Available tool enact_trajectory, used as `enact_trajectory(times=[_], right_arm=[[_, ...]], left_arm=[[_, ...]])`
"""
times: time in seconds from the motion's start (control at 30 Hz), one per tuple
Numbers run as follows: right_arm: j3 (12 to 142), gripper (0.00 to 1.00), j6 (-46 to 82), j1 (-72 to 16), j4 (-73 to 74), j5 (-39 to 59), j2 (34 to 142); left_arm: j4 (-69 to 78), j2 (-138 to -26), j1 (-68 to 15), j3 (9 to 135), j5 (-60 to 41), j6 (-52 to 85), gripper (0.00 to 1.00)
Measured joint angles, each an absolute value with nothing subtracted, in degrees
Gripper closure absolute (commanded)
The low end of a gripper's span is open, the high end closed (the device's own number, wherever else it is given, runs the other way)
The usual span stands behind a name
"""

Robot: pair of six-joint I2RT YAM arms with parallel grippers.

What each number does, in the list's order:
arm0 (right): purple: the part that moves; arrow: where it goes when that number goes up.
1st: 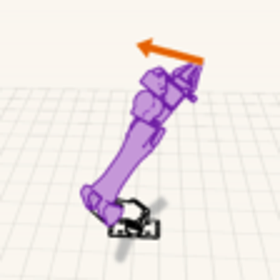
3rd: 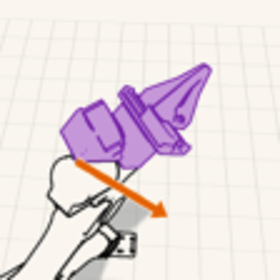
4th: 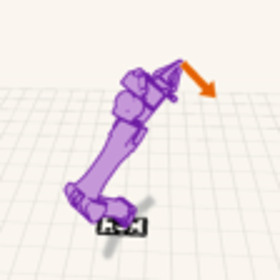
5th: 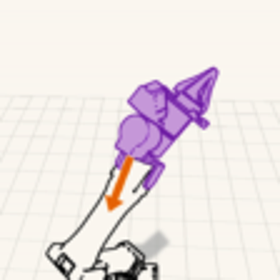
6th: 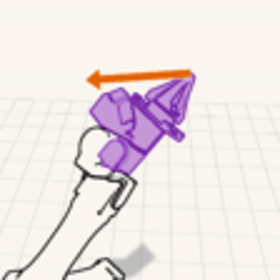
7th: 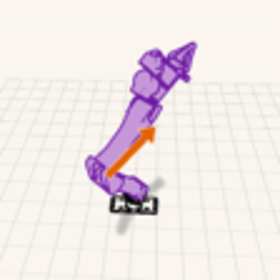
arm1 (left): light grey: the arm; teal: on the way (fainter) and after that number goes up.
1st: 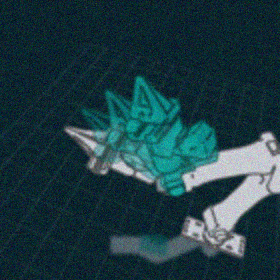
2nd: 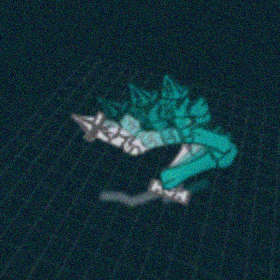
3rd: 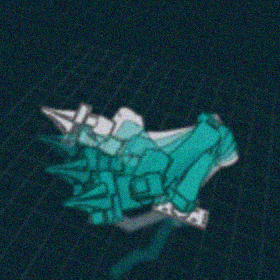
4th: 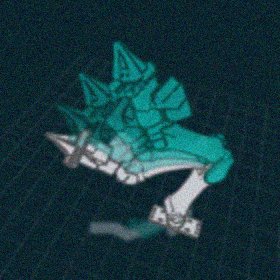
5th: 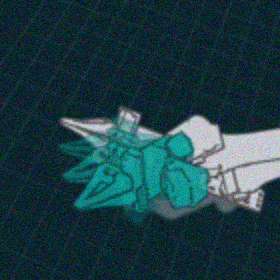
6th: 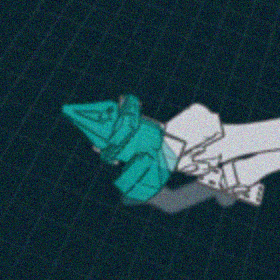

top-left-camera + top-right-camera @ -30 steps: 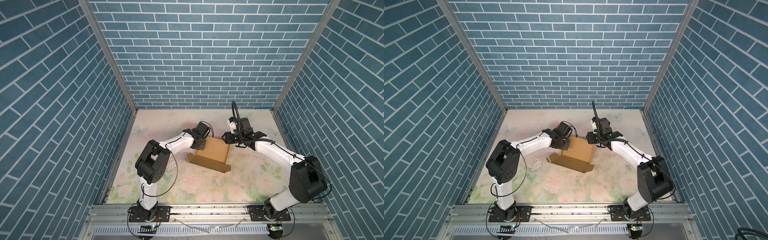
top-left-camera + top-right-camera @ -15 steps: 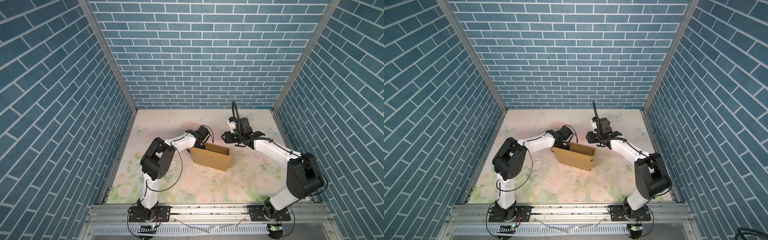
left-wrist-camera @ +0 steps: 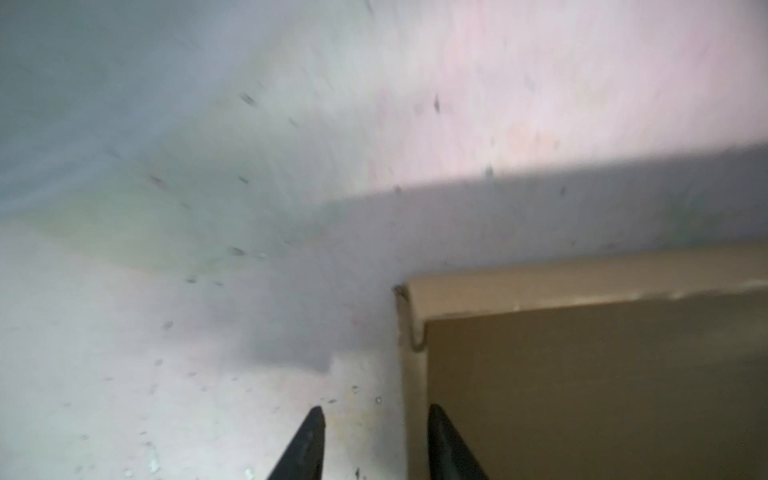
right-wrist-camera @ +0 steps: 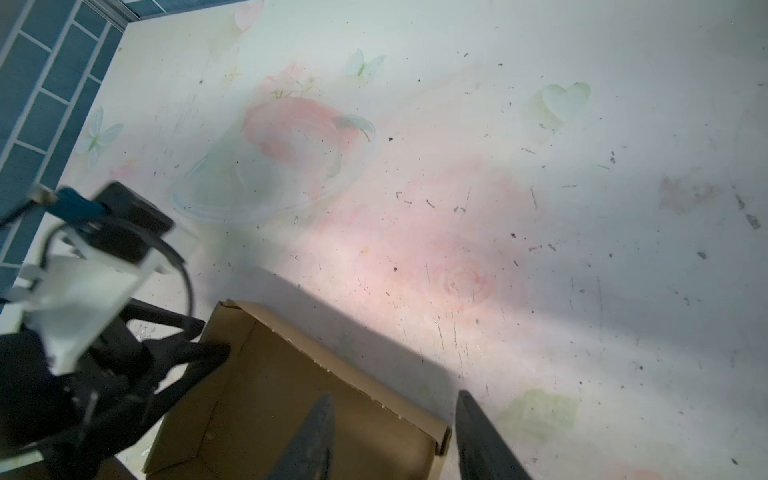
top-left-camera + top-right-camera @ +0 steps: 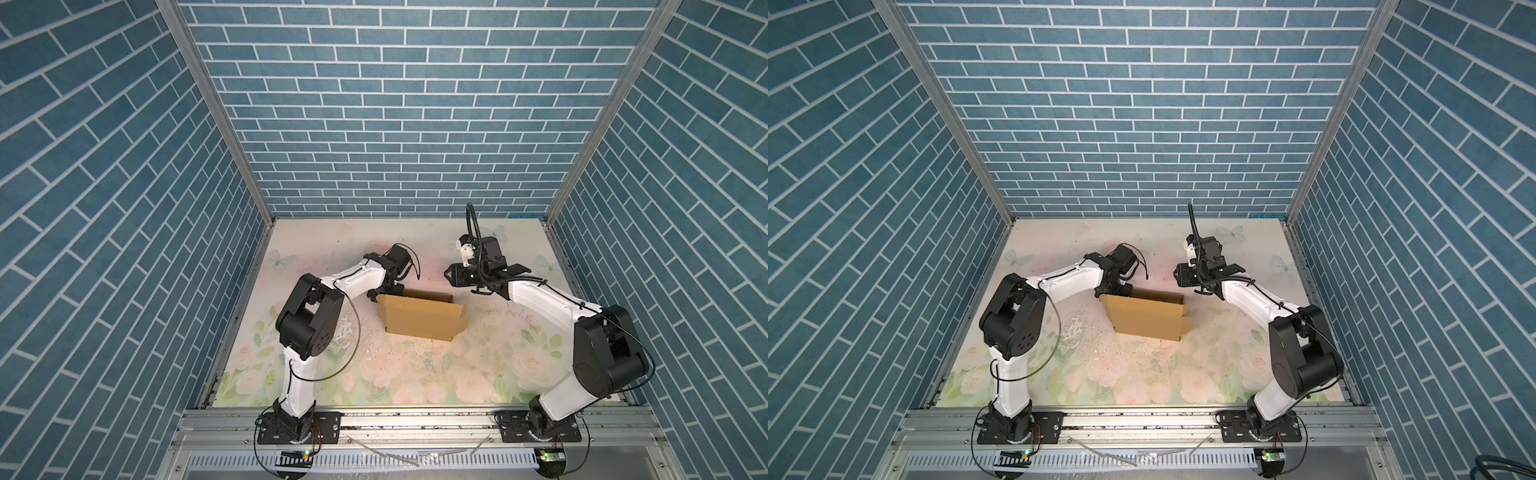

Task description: Fold the paper box

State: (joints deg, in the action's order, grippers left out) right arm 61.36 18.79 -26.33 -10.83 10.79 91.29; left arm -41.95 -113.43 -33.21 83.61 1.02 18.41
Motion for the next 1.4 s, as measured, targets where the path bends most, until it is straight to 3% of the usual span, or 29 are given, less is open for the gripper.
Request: enact_trajectory(times=[0.17, 0.37, 0.63, 0.83, 1.03, 1.23, 1.4], right_arm=[[59.5, 0.53, 19.2, -26.2, -10.7, 10.7, 91.0], [58.8, 0.53, 19.3, -26.2, -10.7, 10.5, 89.5], [58.7, 0.53, 19.2, -26.2, -10.8, 10.3, 88.4], [58.7, 0.56, 19.2, -26.2, -11.2, 10.5, 88.4], [58.8, 0.58, 19.2, -26.1, -11.8, 11.0, 89.5], [58.8, 0.6, 19.1, -26.1, -13.1, 11.6, 90.2], [58.8, 0.63, 19.0, -26.1, -14.5, 12.8, 90.2]], left_arm=[[-41.6, -109.3, -31.2, 85.5, 0.7, 18.4, 0.46], [-41.3, -107.4, -29.8, 87.8, -0.3, 18.2, 0.44], [-41.5, -100.0, -27.3, 84.1, 0.1, 18.7, 0.54], [-41.4, -84.9, -26.2, 79.9, 2.3, 20.0, 0.62], [-41.1, -71.9, -26.3, 66.6, 2.3, 24.1, 0.65], [-42.9, -63.5, -30.3, 55.5, 2.6, 30.2, 0.65], [-43.1, -57.9, -38.8, 51.9, 4.2, 36.4, 0.65]])
